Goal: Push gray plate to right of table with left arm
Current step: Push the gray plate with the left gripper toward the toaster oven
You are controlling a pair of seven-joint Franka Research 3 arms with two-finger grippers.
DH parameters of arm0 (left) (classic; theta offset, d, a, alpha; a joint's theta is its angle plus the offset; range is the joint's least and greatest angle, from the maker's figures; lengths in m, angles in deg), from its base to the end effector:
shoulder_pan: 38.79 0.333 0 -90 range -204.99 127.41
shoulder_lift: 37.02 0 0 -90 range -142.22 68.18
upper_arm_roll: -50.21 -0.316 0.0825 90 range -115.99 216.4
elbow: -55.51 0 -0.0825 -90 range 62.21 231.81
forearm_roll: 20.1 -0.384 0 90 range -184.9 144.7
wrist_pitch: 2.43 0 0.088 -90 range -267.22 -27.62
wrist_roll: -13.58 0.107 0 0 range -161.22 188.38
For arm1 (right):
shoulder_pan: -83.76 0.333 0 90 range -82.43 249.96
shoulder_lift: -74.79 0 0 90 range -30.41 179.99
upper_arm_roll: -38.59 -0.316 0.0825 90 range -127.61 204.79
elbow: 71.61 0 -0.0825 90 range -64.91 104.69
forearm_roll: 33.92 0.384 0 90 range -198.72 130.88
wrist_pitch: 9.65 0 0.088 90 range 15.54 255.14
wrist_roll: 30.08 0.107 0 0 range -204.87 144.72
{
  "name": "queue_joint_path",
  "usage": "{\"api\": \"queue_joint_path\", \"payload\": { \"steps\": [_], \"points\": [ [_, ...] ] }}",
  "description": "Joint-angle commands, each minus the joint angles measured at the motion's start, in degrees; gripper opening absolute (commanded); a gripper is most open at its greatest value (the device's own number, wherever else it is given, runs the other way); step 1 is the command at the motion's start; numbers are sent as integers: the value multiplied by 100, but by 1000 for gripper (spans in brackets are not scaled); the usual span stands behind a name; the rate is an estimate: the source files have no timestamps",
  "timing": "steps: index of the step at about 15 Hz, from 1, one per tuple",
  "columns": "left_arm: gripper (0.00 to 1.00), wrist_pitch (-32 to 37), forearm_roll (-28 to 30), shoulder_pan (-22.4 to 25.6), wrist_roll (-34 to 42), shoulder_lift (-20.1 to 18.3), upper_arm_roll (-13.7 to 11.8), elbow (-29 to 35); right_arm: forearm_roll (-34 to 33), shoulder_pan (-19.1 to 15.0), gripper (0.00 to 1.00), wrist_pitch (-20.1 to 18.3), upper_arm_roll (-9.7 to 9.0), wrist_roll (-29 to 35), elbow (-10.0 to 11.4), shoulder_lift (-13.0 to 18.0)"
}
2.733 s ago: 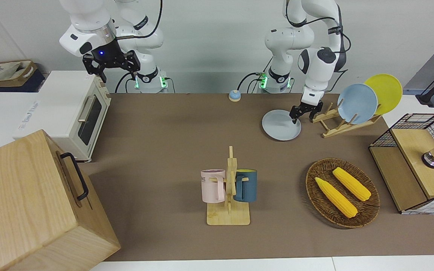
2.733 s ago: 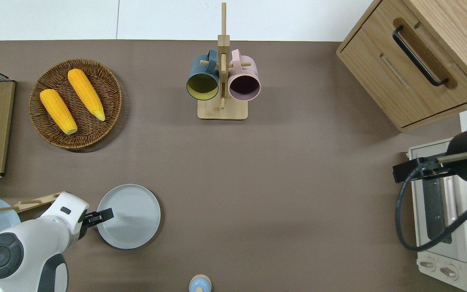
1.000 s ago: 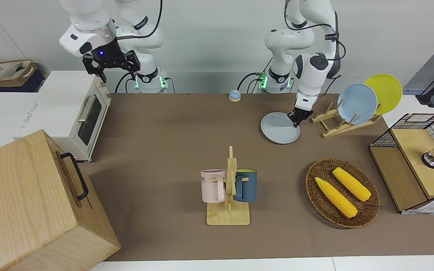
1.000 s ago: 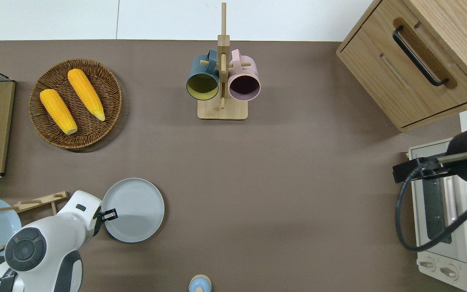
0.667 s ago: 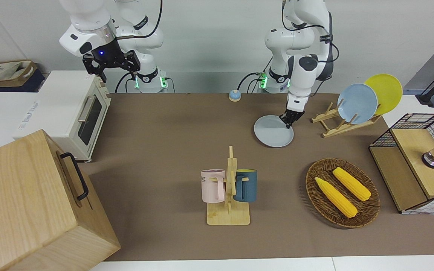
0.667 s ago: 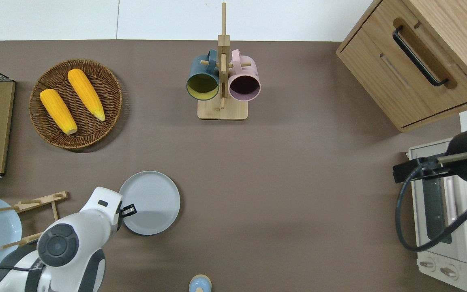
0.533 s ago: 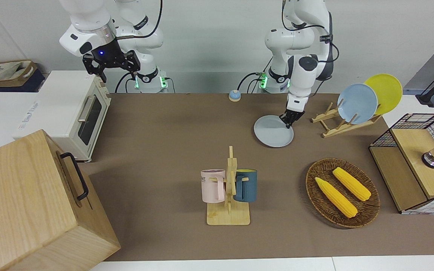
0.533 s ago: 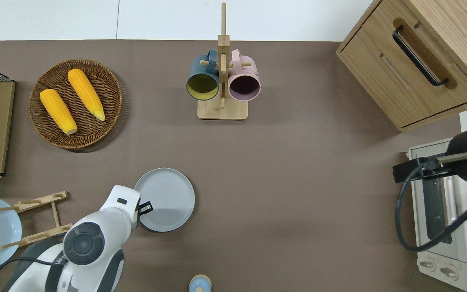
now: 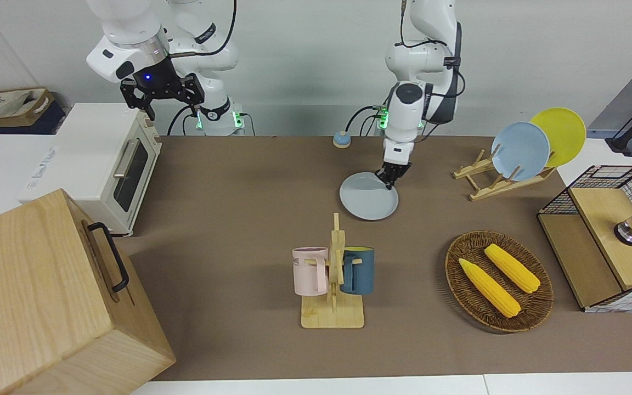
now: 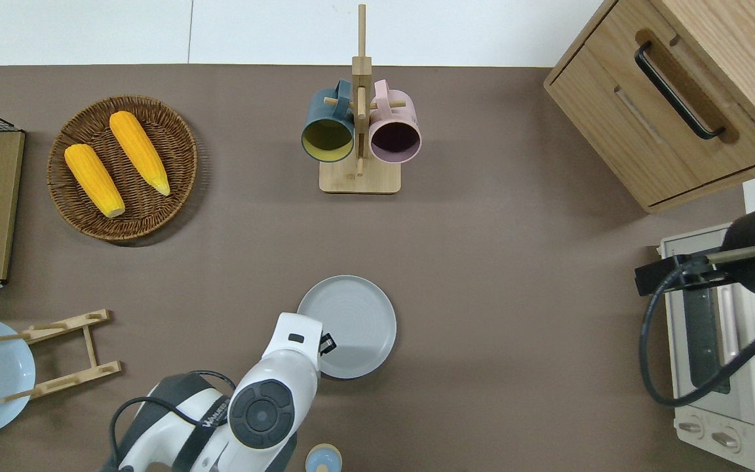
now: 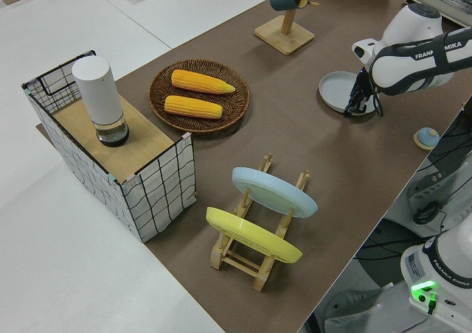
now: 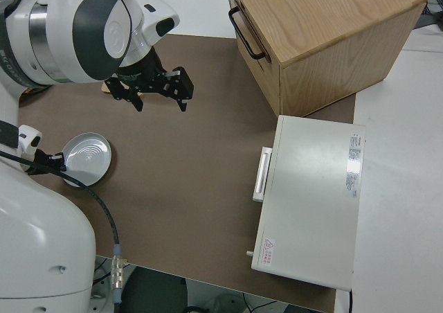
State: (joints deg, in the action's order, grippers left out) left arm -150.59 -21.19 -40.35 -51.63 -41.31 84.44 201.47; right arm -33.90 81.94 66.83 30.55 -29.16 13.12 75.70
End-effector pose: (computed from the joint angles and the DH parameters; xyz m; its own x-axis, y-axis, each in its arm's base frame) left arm 0.3746 -0.2681 0.3019 0.8740 0.4775 0.0904 0.4730 -0.8785 0.0677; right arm 0.5209 0.0575 0.6562 0.9876 0.0913 -0.1279 0.0925 -0.9957 0.0039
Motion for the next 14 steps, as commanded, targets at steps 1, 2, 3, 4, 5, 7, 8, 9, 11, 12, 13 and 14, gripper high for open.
{"api": "queue_joint_path", "payload": {
  "steps": [1,2,3,4,5,7,8,9,11,12,13,14],
  "points": [
    [0,244,-102,-431,-676,550,66,-514,25,-107,983,-90,-93,67,-53,14],
    [0,331,-232,-581,-930,665,65,-733,25,-107,983,-90,-93,66,-53,14],
    [0,532,-486,-696,-1263,849,65,-988,25,-107,983,-90,-93,66,-53,14],
    [0,743,-802,-836,-1650,1042,74,-1251,25,-107,983,-90,-93,66,-53,14],
    [0,858,-1118,-1003,-2062,1314,66,-1506,25,-107,983,-90,-93,66,-53,14],
    [0,1034,-1742,-1275,-2801,1841,65,-2025,25,-116,983,-90,-93,66,-53,14],
    [0,1148,-1972,-1416,-3083,2053,65,-2245,25,-107,983,-90,-93,66,-53,14],
    [0,1219,-2130,-1487,-3260,2203,65,-2395,25,-107,983,-90,-93,66,-53,14],
    [0,1220,-2220,-1505,-3306,2309,65,-2467,25,-107,983,-90,-93,66,-53,14],
    [0,1229,-2220,-1505,-3306,2310,65,-2467,25,-107,983,-90,-93,66,-53,14],
    [12,1237,-2220,-1514,-3288,2301,57,-2467,25,-107,983,-90,-93,66,-53,14],
    [221,1255,-2229,-1505,-3253,2301,57,-2467,25,-116,983,-90,-93,66,-53,14]
  ]
}}
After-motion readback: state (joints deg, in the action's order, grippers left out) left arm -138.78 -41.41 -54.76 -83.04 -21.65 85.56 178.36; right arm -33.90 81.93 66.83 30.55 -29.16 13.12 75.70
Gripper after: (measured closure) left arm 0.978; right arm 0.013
